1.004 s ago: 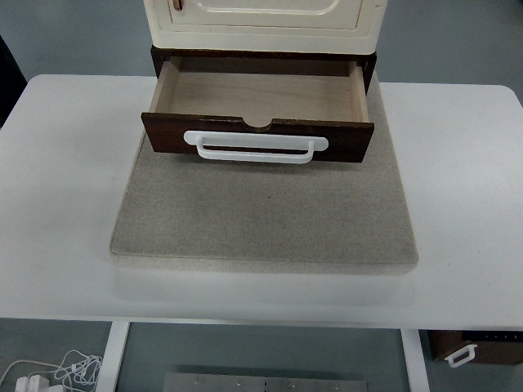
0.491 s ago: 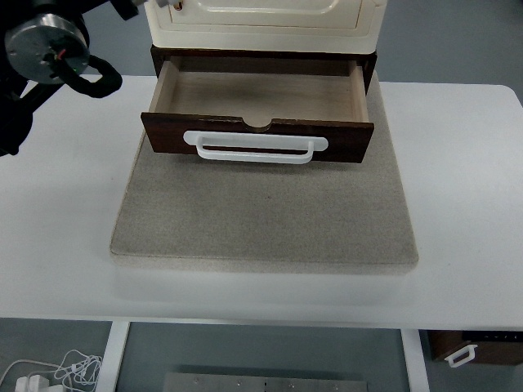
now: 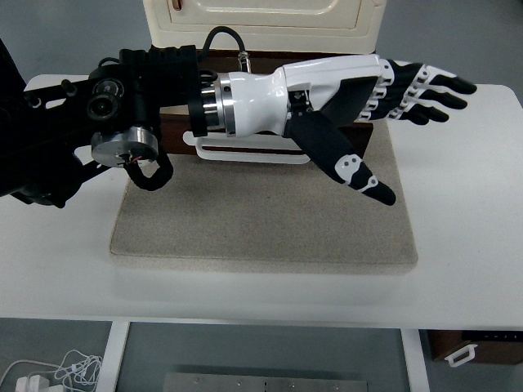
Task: Close drawer under combined cabinet
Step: 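Swing the left hand across in front of the dark drawer, then press the left hand against the drawer front and push it inward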
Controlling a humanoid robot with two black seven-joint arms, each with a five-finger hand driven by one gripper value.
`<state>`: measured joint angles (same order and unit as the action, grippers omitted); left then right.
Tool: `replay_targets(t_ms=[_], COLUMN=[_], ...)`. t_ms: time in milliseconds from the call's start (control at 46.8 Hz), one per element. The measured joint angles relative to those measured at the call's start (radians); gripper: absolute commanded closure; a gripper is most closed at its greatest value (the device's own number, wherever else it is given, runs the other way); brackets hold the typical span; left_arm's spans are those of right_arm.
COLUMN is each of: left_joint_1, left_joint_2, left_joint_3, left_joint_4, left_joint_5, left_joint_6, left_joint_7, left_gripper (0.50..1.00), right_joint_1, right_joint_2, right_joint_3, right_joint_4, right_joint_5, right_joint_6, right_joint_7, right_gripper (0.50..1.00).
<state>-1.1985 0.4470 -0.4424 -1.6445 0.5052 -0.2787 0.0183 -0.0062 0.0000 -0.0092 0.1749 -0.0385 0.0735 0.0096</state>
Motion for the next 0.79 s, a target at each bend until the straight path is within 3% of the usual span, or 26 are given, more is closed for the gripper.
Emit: replay_targets(t_ms=[149, 256, 448, 790], left_joint_1=[0.0, 0.005, 0.053, 0.105], left_joint_2=[0.01, 0.016, 0.018, 0.013], left_joint_3=[0.031, 0.033, 0.034, 0.034], left_joint_4=[0.0, 0.004, 0.011, 0.029], left_joint_5=[0.032, 0.099, 0.18, 0.266], left_joint_6=[-0.107, -0.207, -0.322, -0.333], left_joint_7=[0.018, 0.067, 0.171, 0.38], left_gripper=[0.5, 0.5, 0.5, 0.5], right_joint_1=[0.0, 0.0, 0.0, 0.0], right_joint_2=[0.0, 0.0, 0.0, 0.0], right_joint_3=[0.0, 0.0, 0.0, 0.0], right_joint_4=[0.0, 0.0, 0.0, 0.0], right_joint_5=[0.0, 0.0, 0.0, 0.0], right_joint_6=[0.0, 0.0, 0.0, 0.0], right_joint_7=[0.0, 0.0, 0.0, 0.0], right_gripper=[0.548, 0.548, 0.548, 0.548])
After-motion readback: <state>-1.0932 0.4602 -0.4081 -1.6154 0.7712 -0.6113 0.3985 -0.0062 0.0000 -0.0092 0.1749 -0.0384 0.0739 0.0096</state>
